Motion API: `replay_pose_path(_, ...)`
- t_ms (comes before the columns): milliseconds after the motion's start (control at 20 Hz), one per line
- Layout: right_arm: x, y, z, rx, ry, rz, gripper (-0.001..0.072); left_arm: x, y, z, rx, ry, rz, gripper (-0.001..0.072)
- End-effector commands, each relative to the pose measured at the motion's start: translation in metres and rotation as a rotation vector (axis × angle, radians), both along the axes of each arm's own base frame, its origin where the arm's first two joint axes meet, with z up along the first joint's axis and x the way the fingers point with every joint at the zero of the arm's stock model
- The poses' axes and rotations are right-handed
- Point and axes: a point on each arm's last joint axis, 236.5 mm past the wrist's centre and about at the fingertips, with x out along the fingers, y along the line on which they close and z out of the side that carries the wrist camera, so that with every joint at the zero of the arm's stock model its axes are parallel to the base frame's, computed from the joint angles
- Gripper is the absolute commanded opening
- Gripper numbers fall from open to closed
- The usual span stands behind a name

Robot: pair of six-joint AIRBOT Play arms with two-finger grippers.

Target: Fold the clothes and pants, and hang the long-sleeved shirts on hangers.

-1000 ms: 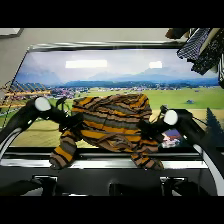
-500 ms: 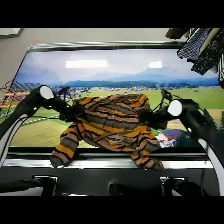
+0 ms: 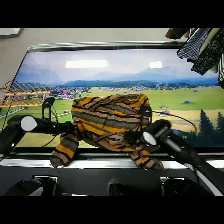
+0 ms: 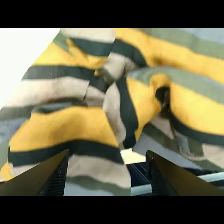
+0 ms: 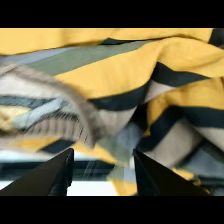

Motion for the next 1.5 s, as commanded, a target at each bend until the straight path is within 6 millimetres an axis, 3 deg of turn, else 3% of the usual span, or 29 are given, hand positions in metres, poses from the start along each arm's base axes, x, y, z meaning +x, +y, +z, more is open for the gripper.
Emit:
replay_pose_path(0,0.009,0.010,-0.032,-0.041,-0.012,-0.028,0.0426,-0.009,0.004,-0.001,0.003,-0.042,-0.002,0.0556)
replay_pose_path(50,0.008,0.008,-0.039,-0.056,0.007,-0.040,0.0371,-0.009,0.004,-0.001,0.002,-0.041,-0.002,0.0555)
replay_pose_path(150,0.007,0.006,-0.042,-0.072,0.016,-0.039,0.0033,-0.012,-0.003,-0.002,0.002,-0.039,-0.027,0.0554)
replay_pose_path(250,0.006,0.002,-0.029,-0.085,0.014,-0.045,0.0020,-0.020,-0.024,0.000,0.006,-0.068,-0.134,0.0551)
replay_pose_path(450,-0.003,-0.004,0.000,-0.068,0.015,-0.058,0.0020,-0.025,-0.093,0.003,0.029,-0.250,-0.375,0.0548)
replay_pose_path(700,-0.013,-0.002,0.012,-0.026,0.036,-0.111,0.0020,-0.039,-0.118,-0.042,0.131,-0.225,-0.496,0.0533)
replay_pose_path(800,-0.014,0.000,0.013,-0.012,0.040,-0.121,0.0020,-0.039,-0.129,-0.048,0.126,-0.243,-0.523,0.0533)
replay_pose_path(1150,-0.019,0.008,0.015,0.034,0.068,-0.164,0.0020,-0.029,-0.136,-0.059,0.127,-0.273,-0.526,0.0530)
replay_pose_path(1200,-0.021,0.010,0.015,0.039,0.076,-0.166,0.0020,-0.028,-0.136,-0.063,0.122,-0.256,-0.497,0.0461)
replay_pose_path(1250,-0.022,0.011,0.015,0.043,0.080,-0.166,0.0020,-0.030,-0.132,-0.067,0.131,-0.217,-0.470,0.0177)
replay_pose_path(1300,-0.023,0.011,0.016,0.043,0.087,-0.167,0.0020,-0.031,-0.127,-0.067,0.146,-0.182,-0.457,0.0019)
replay_pose_path(1400,-0.022,0.007,0.027,0.021,0.087,-0.166,0.0020,-0.021,-0.109,-0.047,0.176,-0.108,-0.409,0.0018)
replay_pose_path(1450,-0.017,0.001,0.039,0.010,0.082,-0.169,0.0020,-0.013,-0.099,-0.026,0.176,-0.081,-0.390,0.0018)
